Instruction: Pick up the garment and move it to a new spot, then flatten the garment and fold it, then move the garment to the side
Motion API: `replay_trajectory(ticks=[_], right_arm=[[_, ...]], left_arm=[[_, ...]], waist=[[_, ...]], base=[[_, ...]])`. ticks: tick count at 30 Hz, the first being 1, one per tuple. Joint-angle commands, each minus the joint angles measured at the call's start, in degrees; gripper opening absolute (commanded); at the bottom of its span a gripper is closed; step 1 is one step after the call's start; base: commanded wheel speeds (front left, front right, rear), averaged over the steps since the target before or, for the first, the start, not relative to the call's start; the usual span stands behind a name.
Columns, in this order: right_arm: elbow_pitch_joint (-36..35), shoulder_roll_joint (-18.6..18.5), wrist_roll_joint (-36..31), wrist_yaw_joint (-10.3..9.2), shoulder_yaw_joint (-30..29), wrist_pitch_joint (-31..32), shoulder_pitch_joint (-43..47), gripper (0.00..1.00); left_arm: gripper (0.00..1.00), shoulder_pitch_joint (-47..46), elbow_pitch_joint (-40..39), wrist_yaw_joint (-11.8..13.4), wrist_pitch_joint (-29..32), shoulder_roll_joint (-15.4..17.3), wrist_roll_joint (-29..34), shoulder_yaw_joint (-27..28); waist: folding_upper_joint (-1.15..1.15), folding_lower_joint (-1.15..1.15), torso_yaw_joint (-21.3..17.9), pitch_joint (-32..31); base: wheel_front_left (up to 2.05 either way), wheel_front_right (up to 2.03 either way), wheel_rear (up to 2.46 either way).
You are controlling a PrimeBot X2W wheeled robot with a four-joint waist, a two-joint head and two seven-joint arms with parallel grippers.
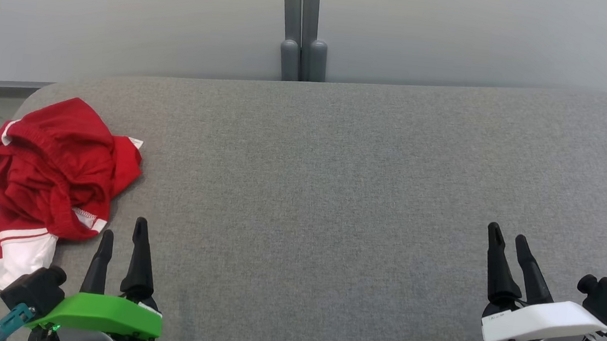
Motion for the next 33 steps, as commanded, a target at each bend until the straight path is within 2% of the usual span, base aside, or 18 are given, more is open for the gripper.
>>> replay_trajectory(ticks=[1,13,33], right_arm=[[-1.03,-0.36,-1.86,0.03,0.27,-0.61,0.1,1.0],[-1.54,-0.41,-10.33,0.04,1.66,-2.45,0.79,1.0],[-0.86,-0.51,-21.42,0.04,2.3,-5.08,1.54,1.0]], left_arm=[[1.0,0.48,-0.71,0.27,-0.5,0.44,2.03,-0.17],[1.0,1.16,-0.35,0.88,-2.32,0.52,10.29,-0.93],[1.0,2.05,0.54,1.45,-4.88,0.63,19.71,-1.93]], waist=[[0.0,0.0,0.01,0.0],[0.0,0.0,-0.02,0.03],[0.0,0.0,0.12,0.07]], base=[[0.0,0.0,0.0],[0.0,0.0,0.0],[0.0,0.0,0.0]])
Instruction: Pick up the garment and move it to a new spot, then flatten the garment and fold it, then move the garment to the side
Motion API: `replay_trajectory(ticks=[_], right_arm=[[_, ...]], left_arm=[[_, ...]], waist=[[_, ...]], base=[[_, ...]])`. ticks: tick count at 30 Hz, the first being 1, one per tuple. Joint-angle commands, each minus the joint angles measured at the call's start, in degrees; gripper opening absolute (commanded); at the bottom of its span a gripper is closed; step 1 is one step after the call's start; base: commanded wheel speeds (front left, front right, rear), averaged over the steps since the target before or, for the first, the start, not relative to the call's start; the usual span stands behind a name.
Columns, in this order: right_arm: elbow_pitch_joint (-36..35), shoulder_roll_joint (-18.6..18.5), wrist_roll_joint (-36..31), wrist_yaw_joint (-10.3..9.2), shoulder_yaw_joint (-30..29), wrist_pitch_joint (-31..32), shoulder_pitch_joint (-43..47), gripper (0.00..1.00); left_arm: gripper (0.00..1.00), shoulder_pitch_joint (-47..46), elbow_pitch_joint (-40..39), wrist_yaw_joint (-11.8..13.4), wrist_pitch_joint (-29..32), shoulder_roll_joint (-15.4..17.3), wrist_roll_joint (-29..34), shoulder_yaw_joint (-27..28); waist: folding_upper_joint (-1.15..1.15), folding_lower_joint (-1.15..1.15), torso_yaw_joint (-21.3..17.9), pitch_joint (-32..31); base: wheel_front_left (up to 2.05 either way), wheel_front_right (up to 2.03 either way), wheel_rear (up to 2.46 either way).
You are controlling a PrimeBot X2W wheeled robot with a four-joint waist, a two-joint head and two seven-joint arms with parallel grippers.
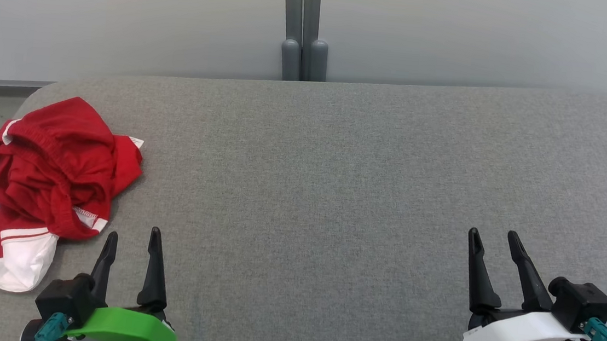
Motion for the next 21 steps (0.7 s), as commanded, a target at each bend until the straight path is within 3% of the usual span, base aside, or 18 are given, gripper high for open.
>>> replay_trajectory(ticks=[1,21], right_arm=[[-0.18,-0.3,-1.27,0.03,0.09,-0.6,0.41,1.0],[0.01,-0.36,-10.73,0.04,0.94,-2.95,1.17,1.0]], left_arm=[[1.0,0.78,-0.18,0.21,-0.44,0.45,1.53,-0.19],[1.0,1.36,1.12,0.87,-2.73,0.53,9.42,-1.14]], waist=[[0.0,0.0,0.0,0.0],[0.0,0.0,0.23,0.08]], base=[[0.0,0.0,0.0],[0.0,0.0,0.0]])
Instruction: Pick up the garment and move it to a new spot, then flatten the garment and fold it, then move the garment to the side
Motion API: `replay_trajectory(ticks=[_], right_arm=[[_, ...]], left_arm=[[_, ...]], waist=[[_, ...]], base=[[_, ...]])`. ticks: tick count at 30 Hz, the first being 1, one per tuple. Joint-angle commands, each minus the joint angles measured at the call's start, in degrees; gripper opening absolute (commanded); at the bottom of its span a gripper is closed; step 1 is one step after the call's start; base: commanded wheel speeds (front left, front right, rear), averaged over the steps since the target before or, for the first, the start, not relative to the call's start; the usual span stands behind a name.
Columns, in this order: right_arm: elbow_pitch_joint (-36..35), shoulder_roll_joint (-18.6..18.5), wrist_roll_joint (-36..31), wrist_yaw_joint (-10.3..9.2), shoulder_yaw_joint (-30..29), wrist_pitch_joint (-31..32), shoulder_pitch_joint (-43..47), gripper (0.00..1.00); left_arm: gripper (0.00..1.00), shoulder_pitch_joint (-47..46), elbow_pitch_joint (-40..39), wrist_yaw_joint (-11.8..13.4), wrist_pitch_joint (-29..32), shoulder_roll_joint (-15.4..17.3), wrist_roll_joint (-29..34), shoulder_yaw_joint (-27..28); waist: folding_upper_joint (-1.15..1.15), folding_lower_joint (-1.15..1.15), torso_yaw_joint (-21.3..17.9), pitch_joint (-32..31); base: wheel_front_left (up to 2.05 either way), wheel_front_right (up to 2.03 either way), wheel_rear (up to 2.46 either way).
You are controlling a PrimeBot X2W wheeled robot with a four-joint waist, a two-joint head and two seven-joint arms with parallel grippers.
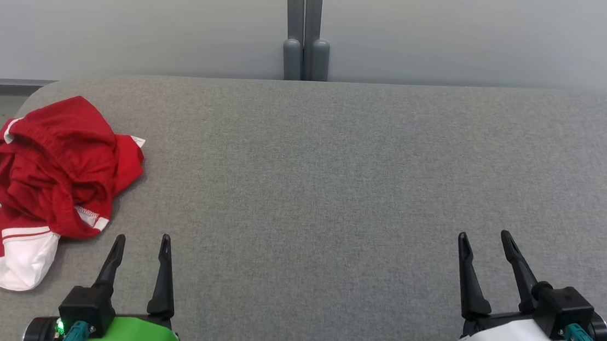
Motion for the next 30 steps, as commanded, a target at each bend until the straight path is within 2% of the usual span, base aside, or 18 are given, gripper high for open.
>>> replay_trajectory(ticks=[1,8,30], right_arm=[[-0.29,-0.25,-1.29,0.02,0.2,-0.53,0.76,1.0],[-0.46,-0.27,-3.99,0.02,0.73,-1.28,1.04,1.0],[-0.47,-0.26,-3.26,0.02,0.65,-1.17,1.04,1.0]], left_arm=[[1.0,0.82,-0.03,0.33,-0.4,0.4,1.06,-0.1],[1.0,1.12,0.13,0.49,-1.17,0.43,3.85,-0.56],[1.0,0.83,0.51,0.32,-1.01,0.42,3.18,-0.82]], waist=[[0.0,0.0,0.01,0.01],[0.0,0.0,0.03,0.09],[0.0,0.0,0.38,0.3]], base=[[0.0,0.0,0.0],[0.0,0.0,0.0],[0.0,0.0,0.0]])
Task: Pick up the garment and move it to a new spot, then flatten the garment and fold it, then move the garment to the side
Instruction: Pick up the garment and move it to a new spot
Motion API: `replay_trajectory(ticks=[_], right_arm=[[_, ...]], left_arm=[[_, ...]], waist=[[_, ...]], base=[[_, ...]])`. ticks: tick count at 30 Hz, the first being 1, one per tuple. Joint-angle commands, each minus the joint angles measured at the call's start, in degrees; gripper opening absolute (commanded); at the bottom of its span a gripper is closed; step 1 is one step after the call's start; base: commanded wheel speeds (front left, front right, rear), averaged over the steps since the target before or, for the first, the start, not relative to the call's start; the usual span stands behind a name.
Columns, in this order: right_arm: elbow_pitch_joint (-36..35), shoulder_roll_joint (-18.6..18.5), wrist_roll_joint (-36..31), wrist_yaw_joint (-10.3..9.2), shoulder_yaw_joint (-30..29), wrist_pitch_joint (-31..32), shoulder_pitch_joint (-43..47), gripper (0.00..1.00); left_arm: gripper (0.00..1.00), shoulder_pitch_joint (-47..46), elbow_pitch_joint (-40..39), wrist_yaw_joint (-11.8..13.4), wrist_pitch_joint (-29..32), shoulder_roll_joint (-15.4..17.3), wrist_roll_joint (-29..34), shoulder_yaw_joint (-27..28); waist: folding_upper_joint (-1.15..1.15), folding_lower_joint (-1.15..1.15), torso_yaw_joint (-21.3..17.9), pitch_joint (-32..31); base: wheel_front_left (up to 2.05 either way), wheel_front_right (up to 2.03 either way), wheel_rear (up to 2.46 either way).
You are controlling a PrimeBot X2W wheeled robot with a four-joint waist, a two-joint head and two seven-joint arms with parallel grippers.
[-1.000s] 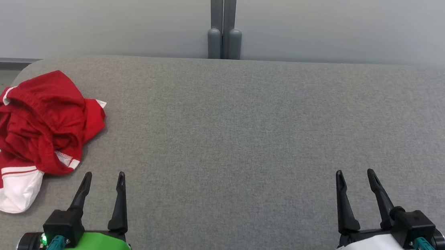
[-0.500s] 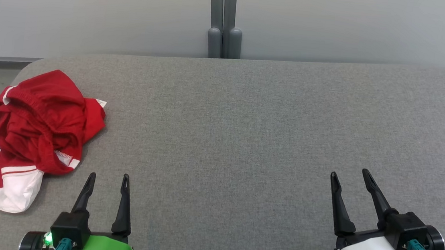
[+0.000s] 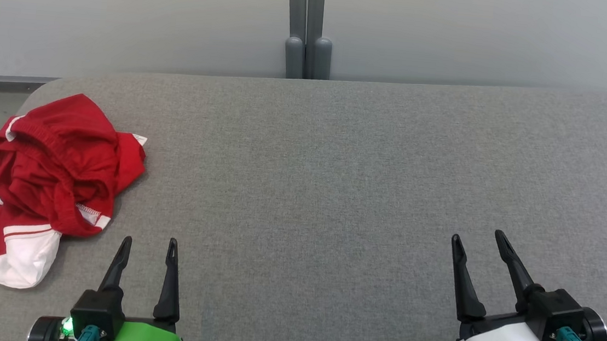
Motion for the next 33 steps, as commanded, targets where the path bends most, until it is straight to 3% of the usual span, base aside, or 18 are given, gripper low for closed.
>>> replay_trajectory(ticks=[1,6,22,28,33], right_arm=[[-0.41,-0.22,0.38,0.02,-0.33,-0.18,0.85,1.0],[-1.27,-0.2,0.63,0.02,-0.96,-0.18,1.18,1.0],[-1.4,-0.2,1.11,0.02,-0.05,-0.18,0.88,1.0],[-1.19,-0.2,1.36,0.02,0.38,-0.18,1.17,1.0],[-1.19,-0.21,1.17,0.02,0.6,-0.18,0.87,1.0]], left_arm=[[1.0,0.4,0.12,-0.14,-0.06,0.38,-0.27,-0.15],[1.0,-0.53,-0.18,0.15,-0.06,0.37,-0.29,-0.52],[1.0,-0.57,-0.42,0.81,-0.05,0.34,-0.95,0.35],[1.0,0.2,-0.55,0.68,-0.05,0.33,-1.04,0.55],[1.0,0.24,-0.74,0.74,-0.05,0.32,-1.14,0.8]], waist=[[0.0,0.0,0.41,0.04],[0.0,0.0,3.57,0.28],[0.0,0.0,24.33,0.67],[0.0,0.0,28.07,0.19],[0.0,0.0,29.02,0.53]], base=[[0.0,0.0,0.0],[0.0,0.0,0.0],[0.0,0.0,0.0],[0.0,0.0,0.0],[0.0,0.0,0.0]])
